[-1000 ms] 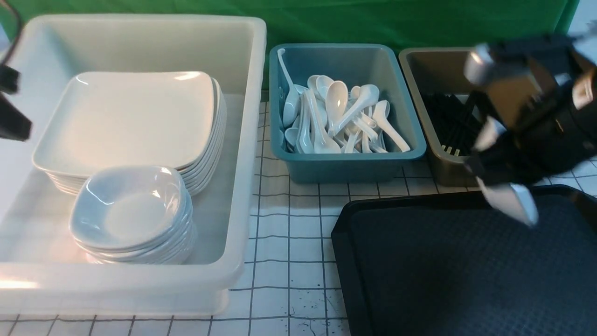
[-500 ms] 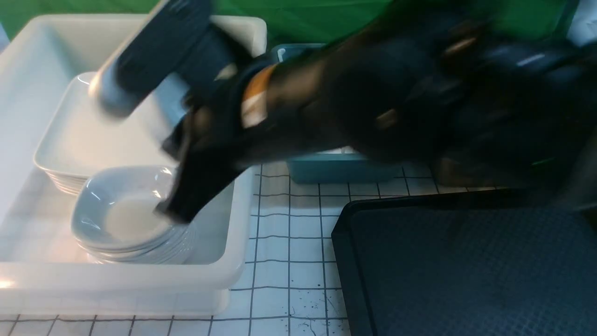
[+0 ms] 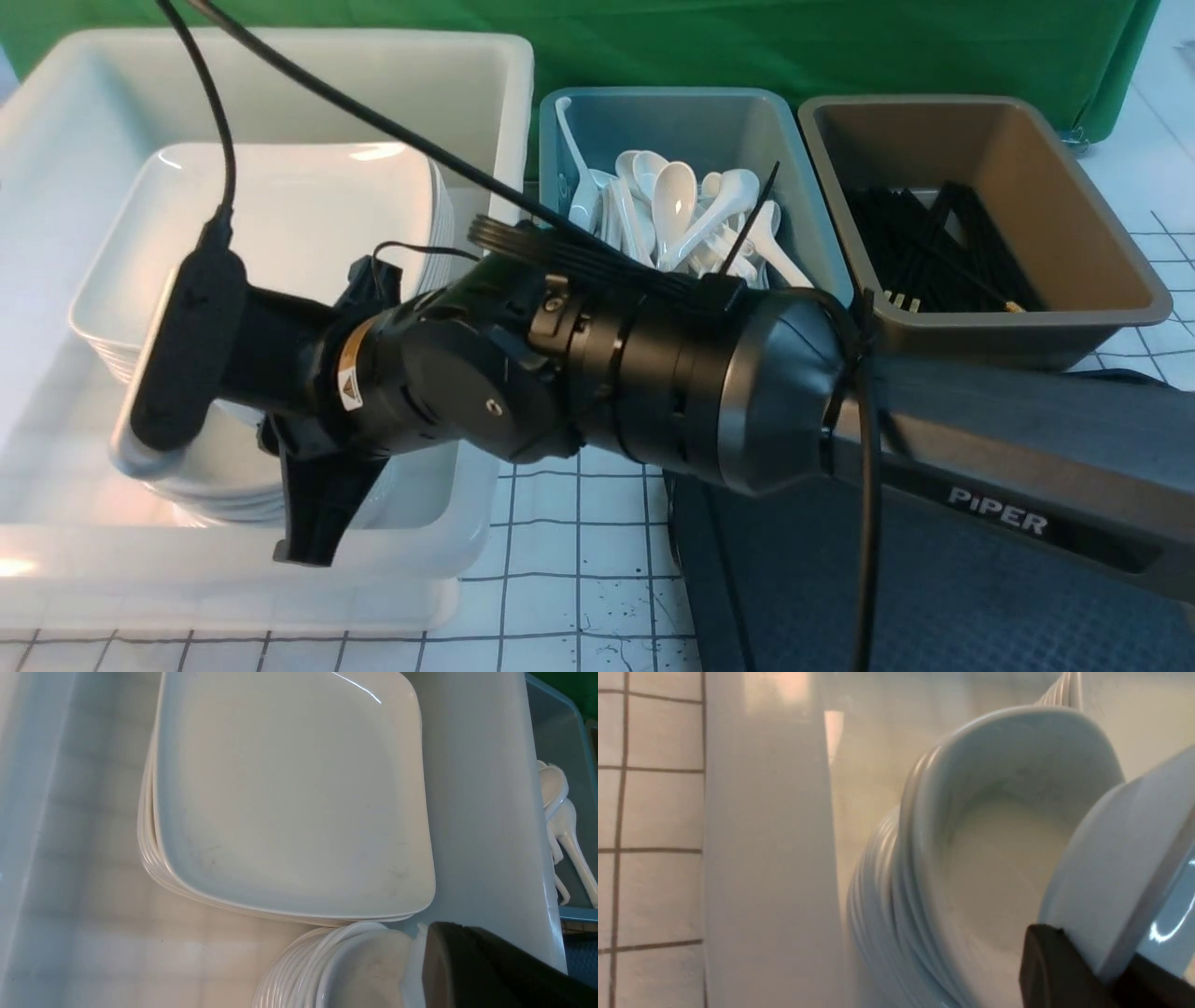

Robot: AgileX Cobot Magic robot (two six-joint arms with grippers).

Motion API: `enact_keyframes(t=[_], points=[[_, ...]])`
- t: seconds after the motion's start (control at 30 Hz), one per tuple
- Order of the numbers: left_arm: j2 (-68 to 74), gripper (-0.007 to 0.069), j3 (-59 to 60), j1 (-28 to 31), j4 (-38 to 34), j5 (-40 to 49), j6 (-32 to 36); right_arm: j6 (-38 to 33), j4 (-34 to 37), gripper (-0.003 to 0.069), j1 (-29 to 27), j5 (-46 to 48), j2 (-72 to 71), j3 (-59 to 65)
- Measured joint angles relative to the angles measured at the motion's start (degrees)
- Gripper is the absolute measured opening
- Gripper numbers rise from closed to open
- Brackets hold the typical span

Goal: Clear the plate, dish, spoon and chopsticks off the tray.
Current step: Use the right arm to put the small plate into the large storage box on the left

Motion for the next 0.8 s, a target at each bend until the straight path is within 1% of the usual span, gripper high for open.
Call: enact_keyframes(t=[0.17,0.23,0.27,0.3,0.4,0.47,0.53,0.57,0.67,0.73,0.8], points=[[0.0,-0.0001,0.0,0.0,0.0,0.0,0.5,0.0,0.1,0.0101,0.0,-0.5,0.1,0.0],[0.0,-0.0001,0.0,0.0,0.0,0.0,0.9,1.4,0.2,0.0178,0.0,-0.5,0.1,0.0],[0.0,-0.0001,0.0,0.0,0.0,0.0,0.9,1.7,0.2,0.0178,0.0,-0.5,0.1,0.0],[0.0,-0.0001,0.0,0.0,0.0,0.0,0.9,3.9,0.3,0.023,0.0,-0.3,0.1,0.0],[0.0,-0.0001,0.0,0.0,0.0,0.0,1.0,8.7,0.4,0.0337,0.0,1.4,-0.5,0.0],[0.0,-0.0001,0.0,0.0,0.0,0.0,1.0,10.4,0.4,0.0368,0.0,3.3,-1.3,0.0],[0.0,-0.0001,0.0,0.0,0.0,0.0,1.0,12.6,0.4,0.0384,0.0,6.1,-3.2,0.0],[0.0,-0.0001,0.0,0.0,0.0,0.0,1.0,12.6,0.4,0.0385,0.0,6.4,-3.4,0.0],[0.0,-0.0001,0.0,0.0,0.0,0.0,1.0,14.8,0.4,0.039,0.0,12.8,-9.1,0.0],[0.0,-0.0001,0.0,0.0,0.0,0.0,1.0,15.0,0.4,0.0383,0.0,14.7,-11.1,0.0],[0.0,-0.0001,0.0,0.0,0.0,0.0,1.0,15.1,0.4,0.034,0.0,20.2,-15.2,0.0]])
